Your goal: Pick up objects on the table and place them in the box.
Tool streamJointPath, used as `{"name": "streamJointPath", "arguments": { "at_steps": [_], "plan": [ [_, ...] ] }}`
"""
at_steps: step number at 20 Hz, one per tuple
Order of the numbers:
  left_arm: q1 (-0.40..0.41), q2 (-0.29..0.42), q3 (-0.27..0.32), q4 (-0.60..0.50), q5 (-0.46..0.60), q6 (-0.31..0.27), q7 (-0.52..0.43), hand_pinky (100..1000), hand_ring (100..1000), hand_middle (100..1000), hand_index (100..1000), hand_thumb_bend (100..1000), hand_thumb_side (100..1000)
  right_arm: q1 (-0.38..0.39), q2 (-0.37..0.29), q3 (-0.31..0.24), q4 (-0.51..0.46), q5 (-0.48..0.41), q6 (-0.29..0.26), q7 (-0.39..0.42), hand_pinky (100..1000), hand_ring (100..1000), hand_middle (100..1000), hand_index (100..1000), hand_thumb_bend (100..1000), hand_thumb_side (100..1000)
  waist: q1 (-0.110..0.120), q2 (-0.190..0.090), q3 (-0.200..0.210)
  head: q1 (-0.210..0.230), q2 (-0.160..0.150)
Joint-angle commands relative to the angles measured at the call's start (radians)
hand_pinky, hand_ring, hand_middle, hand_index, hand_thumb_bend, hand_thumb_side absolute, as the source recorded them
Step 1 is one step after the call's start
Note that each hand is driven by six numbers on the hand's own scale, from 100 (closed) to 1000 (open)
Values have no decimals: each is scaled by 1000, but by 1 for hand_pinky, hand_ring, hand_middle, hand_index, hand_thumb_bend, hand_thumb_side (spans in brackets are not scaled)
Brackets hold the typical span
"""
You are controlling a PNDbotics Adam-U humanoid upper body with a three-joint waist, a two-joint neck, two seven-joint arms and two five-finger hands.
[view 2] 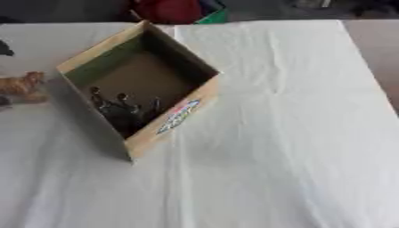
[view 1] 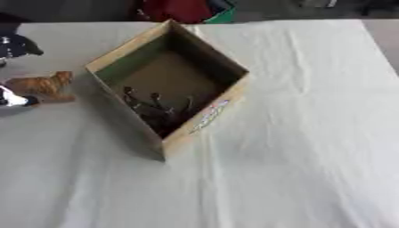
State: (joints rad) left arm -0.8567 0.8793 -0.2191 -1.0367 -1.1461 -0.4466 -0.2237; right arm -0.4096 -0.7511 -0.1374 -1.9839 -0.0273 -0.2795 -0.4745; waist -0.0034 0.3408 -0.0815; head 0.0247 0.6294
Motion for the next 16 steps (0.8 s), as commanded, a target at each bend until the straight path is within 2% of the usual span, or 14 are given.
{"name": "streamJointPath", "arguments": {
  "at_steps": [1,10,11,13,16],
  "plan": [
    [-30,8,30,25,-15,-5,-44,686,894,852,919,476,536,-10,-22,-7,-16,11,-1,-10,722,1000,690,785,100,982,-1,-14,-2,3,-17],
    [-41,1,42,-8,29,16,-166,686,894,852,919,476,536,-7,-20,-9,-16,10,0,-13,722,1000,690,785,100,982,-1,-12,-2,3,-18],
    [-41,1,43,-14,35,20,-179,608,786,726,753,188,420,-7,-20,-9,-16,10,0,-13,722,1000,682,781,100,977,-1,-12,-2,3,-18],
    [-38,-15,43,-1,50,39,-208,586,748,659,694,100,387,-4,-10,-14,-16,4,0,-22,721,1000,682,780,100,975,1,-5,-7,8,-24],
    [-45,-42,53,3,88,56,-251,548,691,587,621,100,360,4,-3,-19,-16,3,7,-31,719,1000,681,779,100,972,1,-2,-8,8,-25]
  ]
}}
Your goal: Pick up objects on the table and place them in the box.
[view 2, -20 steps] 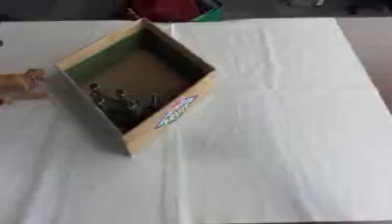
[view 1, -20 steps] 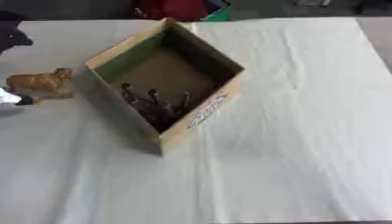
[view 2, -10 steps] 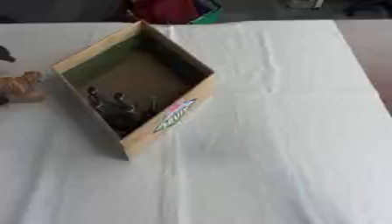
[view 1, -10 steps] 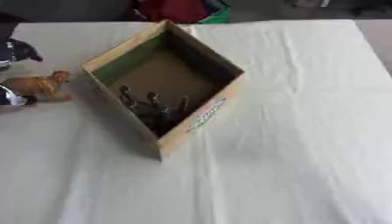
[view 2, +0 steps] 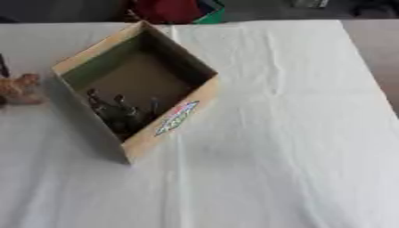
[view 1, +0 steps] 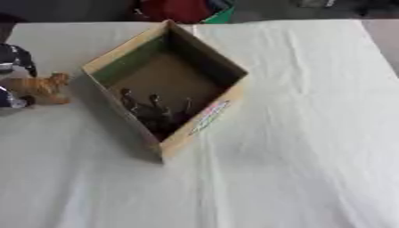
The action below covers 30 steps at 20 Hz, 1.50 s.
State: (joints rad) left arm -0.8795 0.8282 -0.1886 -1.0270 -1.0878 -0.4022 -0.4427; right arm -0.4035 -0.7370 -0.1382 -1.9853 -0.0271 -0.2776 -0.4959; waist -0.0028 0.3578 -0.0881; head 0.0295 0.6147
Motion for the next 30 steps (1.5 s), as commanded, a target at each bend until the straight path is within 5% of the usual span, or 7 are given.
{"name": "streamJointPath", "arguments": {
  "at_steps": [1,5,17,30],
  "plan": [
    [-25,5,26,-9,44,16,-46,530,676,575,591,100,332,0,-15,-20,-15,3,8,-12,719,1000,680,779,100,973,0,-18,-1,3,-10],
    [-25,5,23,-36,101,48,-104,484,618,535,534,100,237,4,-14,-20,-15,4,9,-13,720,1000,679,777,100,972,2,-17,-2,4,-11],
    [-16,21,20,-134,252,115,-264,380,497,396,384,100,295,24,-4,-30,-15,4,13,-20,718,1000,674,774,100,976,5,-21,-4,3,-2],
    [-16,63,50,-212,196,198,-229,288,432,274,204,100,313,42,-12,-31,-15,-9,12,-23,722,1000,673,773,100,975,5,-65,19,-35,45]
  ]
}}
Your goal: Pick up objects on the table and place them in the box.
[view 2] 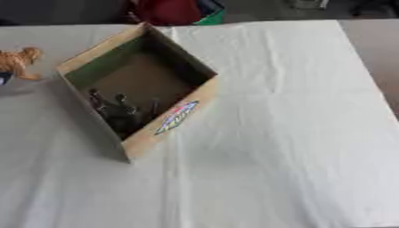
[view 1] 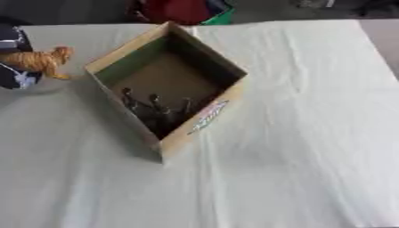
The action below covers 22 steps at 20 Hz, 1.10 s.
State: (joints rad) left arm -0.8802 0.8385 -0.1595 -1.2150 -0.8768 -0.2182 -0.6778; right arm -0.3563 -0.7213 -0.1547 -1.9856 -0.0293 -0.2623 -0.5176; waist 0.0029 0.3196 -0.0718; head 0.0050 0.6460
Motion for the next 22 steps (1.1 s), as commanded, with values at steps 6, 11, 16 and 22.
{"name": "streamJointPath", "arguments": {
  "at_steps": [6,11,16,22],
  "plan": [
    [-18,65,43,-72,-9,46,24,276,419,260,196,100,309,5,-26,-18,-14,-9,-1,-4,723,1000,672,773,100,975,-4,-38,10,-30,23],
    [-58,48,50,-160,29,74,80,286,413,255,194,100,307,8,-23,-20,-14,-10,0,-8,722,998,672,772,100,974,-8,-45,8,-52,23],
    [-91,4,14,-273,71,95,150,292,410,253,192,100,306,-1,-21,-18,-14,-19,-8,-11,723,992,671,772,100,972,-8,-47,0,-56,22],
    [-144,-90,-57,-344,148,156,204,303,399,251,193,100,304,-15,-19,-11,-14,-28,-13,-5,722,989,674,771,100,973,-5,-47,-13,-36,13]
  ]
}}
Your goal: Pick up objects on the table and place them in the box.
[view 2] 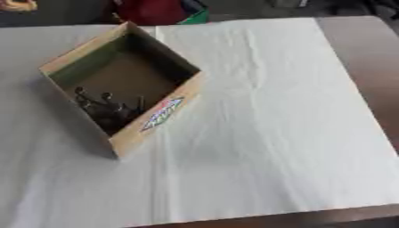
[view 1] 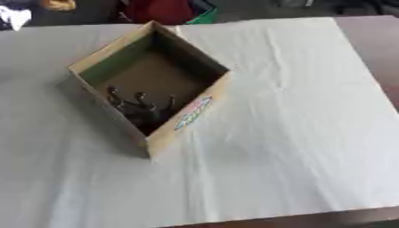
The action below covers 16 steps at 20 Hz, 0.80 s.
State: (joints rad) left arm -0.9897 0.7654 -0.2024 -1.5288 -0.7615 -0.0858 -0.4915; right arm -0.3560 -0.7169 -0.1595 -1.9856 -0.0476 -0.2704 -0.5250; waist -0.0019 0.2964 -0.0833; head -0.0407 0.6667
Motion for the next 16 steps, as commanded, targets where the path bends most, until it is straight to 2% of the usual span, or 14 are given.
{"name": "streamJointPath", "arguments": {
  "at_steps": [1,5,9,16],
  "plan": [
    [-44,-36,-23,-30,46,34,22,305,397,251,193,100,304,-17,-24,-6,-14,-11,-6,3,722,987,674,771,100,972,1,-24,-4,12,-8],
    [-64,-103,-52,-17,99,74,40,311,395,255,197,100,304,-21,-20,-6,-14,-16,-6,6,722,986,674,771,100,973,5,-22,-10,20,-10],
    [-55,-154,-85,11,104,113,65,320,402,271,216,100,298,-22,-18,-9,-14,-18,-4,7,722,984,673,771,100,973,10,-20,-13,25,-8],
    [-23,-214,-143,93,108,137,117,341,424,337,284,100,289,-24,-13,-12,-14,-18,1,8,721,987,672,772,100,975,18,-11,-18,25,-9]
  ]
}}
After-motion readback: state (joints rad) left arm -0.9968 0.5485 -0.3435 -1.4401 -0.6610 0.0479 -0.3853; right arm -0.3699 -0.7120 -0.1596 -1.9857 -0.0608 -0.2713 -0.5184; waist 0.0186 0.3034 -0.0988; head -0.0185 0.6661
